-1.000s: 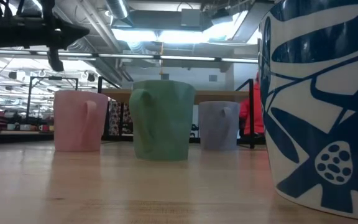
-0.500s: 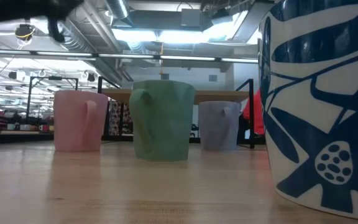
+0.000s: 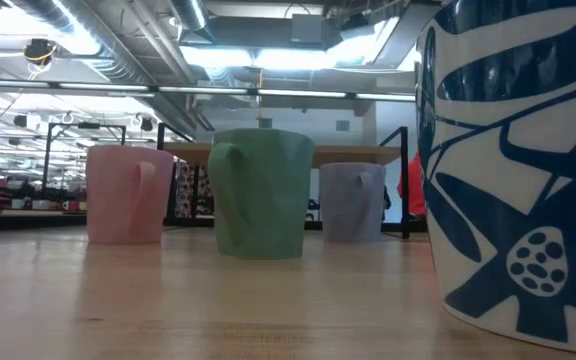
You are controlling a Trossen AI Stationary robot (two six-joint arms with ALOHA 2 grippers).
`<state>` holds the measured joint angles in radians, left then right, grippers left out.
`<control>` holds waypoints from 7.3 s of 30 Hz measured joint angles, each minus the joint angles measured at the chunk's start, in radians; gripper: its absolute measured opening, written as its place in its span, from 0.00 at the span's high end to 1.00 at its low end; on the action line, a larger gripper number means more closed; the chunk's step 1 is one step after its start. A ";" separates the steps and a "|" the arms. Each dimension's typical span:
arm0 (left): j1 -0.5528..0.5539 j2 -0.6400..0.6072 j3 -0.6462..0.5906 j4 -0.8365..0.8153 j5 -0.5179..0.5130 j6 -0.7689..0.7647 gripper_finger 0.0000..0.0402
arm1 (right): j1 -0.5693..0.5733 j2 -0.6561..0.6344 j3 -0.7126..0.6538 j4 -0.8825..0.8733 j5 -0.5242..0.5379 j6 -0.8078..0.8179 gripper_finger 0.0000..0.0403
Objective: Place coffee mugs
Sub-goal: Put the pink mug on the shelf
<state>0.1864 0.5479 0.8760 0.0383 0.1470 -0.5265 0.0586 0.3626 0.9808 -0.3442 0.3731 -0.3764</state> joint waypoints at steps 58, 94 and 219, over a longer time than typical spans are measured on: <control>0.000 0.570 -0.138 -0.862 -0.137 0.013 0.64 | 0.000 0.336 0.134 -0.810 0.105 0.421 0.52; -0.004 0.760 -0.137 -0.762 -0.075 -0.134 0.97 | 0.000 0.336 0.134 -0.811 0.113 0.396 0.52; 0.703 1.286 1.011 -1.314 -0.234 0.432 0.97 | 0.000 0.336 0.133 -0.811 0.131 0.371 0.52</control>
<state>0.8891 1.8339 1.8874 -1.2761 -0.0873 -0.0949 0.0589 0.6983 1.1141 -1.1553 0.5045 -0.0059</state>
